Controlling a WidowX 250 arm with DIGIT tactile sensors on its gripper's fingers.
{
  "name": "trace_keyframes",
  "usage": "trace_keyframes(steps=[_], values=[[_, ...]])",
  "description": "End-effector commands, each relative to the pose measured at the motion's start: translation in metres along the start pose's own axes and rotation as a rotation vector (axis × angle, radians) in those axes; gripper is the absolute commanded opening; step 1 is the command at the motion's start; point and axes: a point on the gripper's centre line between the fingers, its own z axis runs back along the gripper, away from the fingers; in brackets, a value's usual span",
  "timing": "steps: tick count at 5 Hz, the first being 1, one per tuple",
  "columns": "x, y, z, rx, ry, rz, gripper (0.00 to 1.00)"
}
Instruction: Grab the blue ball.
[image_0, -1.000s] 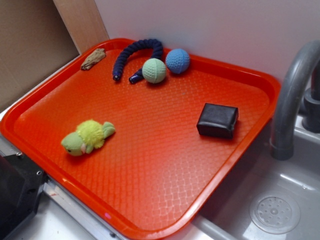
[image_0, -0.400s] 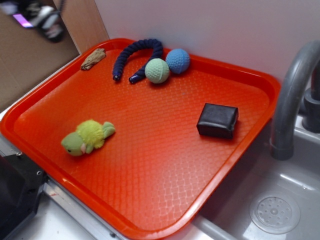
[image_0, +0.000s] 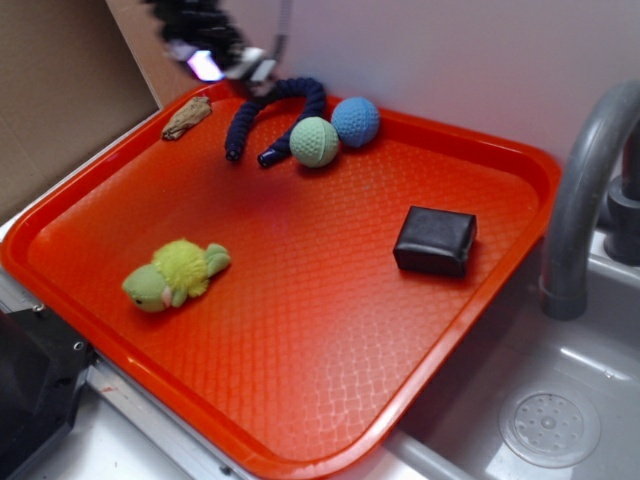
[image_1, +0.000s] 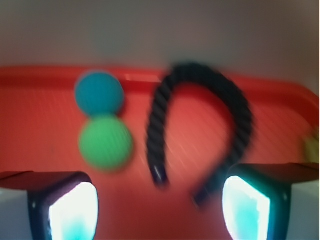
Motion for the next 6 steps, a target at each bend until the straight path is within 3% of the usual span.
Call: trace_keyframes(steps=[1,5,6], values=[[0.044,-0.045,0.008,-0.073,-0.091,-0.013,1.00],[0.044,-0.045,0.008,-0.073,-0.091,-0.013,1.00],[0.044,-0.045,-0.016,-0.047,-0.090,-0.053,1.00]])
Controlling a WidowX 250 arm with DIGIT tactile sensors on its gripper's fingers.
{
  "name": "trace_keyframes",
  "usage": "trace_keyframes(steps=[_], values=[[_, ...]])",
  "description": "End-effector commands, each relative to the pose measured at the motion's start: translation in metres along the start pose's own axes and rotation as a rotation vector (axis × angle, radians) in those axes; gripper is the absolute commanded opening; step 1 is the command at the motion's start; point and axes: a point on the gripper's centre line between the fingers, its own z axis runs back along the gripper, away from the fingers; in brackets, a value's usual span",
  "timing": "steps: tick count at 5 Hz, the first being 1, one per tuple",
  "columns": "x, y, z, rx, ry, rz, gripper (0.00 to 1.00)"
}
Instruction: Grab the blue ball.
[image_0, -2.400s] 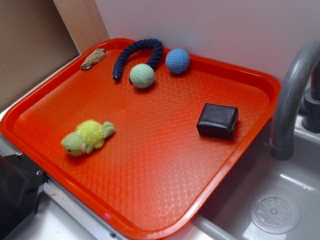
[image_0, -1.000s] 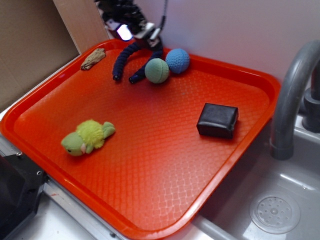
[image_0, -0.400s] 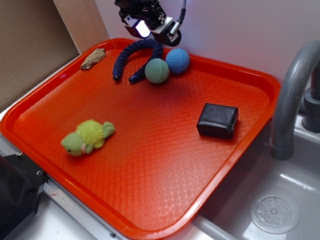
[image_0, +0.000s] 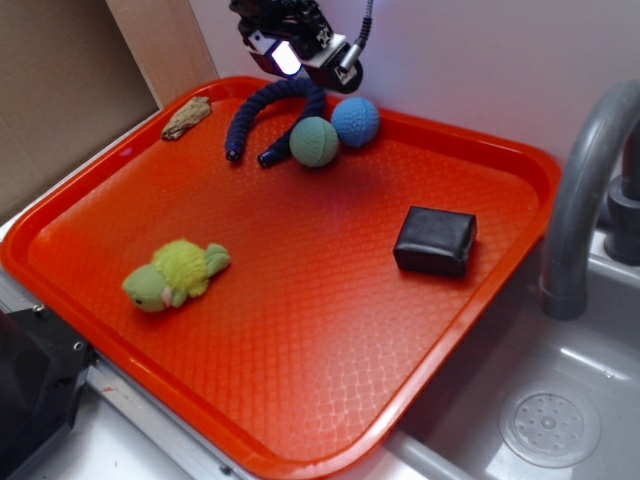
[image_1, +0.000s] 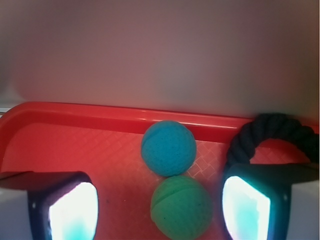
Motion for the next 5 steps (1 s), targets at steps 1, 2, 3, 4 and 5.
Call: trace_keyframes(steps=[1,2,3,4,5], values=[[0.015,-0.013,-0.035,0.035,-0.037,-0.101,1.00],[0.017,-0.010,-0.052,0.017,-0.015,-0.106,1.00],[0.020,-0.009,-0.064,0.003,0.005,-0.098,1.00],[0.019,-0.012,-0.059,0.004,0.007,-0.096,0.00],[0.018,-0.011,-0.043,0.041,0.031,-0.087,0.00]])
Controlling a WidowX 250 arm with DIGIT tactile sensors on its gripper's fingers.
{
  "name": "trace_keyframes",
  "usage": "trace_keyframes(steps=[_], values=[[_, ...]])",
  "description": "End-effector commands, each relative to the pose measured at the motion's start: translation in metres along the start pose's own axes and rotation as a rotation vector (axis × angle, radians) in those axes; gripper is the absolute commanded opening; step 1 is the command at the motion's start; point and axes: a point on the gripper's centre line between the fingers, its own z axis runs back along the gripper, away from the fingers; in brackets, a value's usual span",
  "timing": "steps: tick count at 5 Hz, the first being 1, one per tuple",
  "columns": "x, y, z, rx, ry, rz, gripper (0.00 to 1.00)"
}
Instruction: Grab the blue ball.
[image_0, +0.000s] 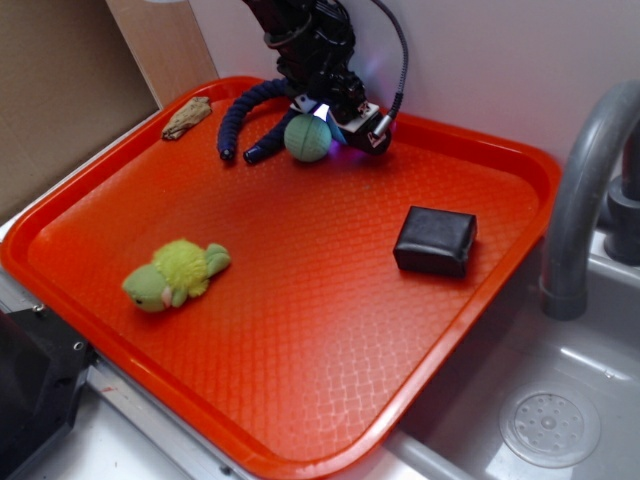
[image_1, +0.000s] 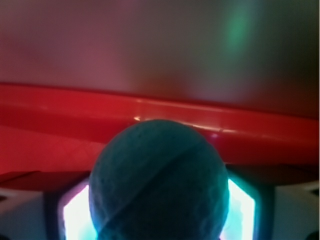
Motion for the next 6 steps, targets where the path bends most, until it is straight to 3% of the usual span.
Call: trace_keyframes(steps=[1,2,3,4,5,6], values=[[0.010,-0.006,0.067,0.060,-0.083,0.026,0.00],[-0.009,-0.016,0.122,0.024,-0.172,0.039,0.00],[-0.024,-0.034,0.165,-0.006,-0.153,0.030,0.00],[-0.043,-0.048,0.197,-0.102,-0.024,0.012,0.00],[-0.059,-0.063,0.215,-0.102,0.092,0.033,0.00],[-0.070,-0.069,0.224,-0.065,0.114,0.067,0.00]])
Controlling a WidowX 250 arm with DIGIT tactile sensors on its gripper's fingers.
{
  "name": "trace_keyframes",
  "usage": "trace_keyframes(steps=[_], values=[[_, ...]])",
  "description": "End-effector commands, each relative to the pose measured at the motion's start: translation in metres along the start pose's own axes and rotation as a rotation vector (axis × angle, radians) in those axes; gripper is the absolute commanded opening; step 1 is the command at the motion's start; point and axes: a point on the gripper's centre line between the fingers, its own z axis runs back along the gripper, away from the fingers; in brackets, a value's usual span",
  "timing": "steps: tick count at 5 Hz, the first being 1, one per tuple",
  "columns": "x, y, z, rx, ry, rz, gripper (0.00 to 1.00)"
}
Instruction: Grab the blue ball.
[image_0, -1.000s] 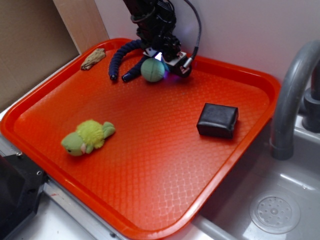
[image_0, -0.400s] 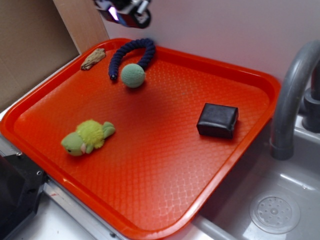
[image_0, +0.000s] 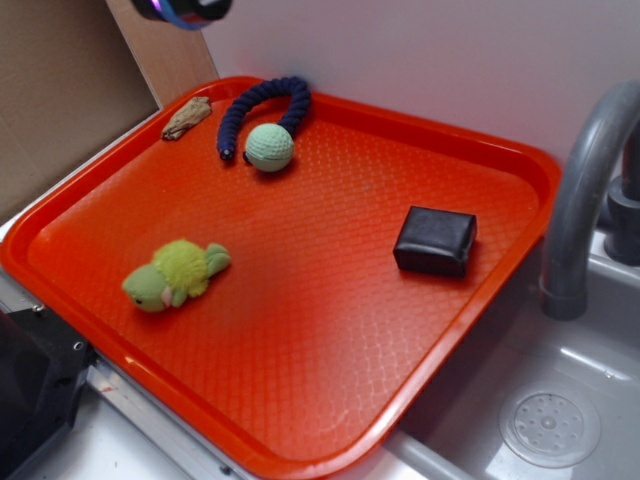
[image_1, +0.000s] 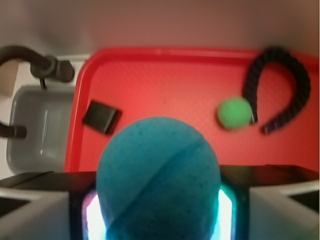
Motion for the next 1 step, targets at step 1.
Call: trace_keyframes(steps=[1], values=[[-0.0084,-0.0105,0.0273,0.054,-0.047,0.037,0.00]])
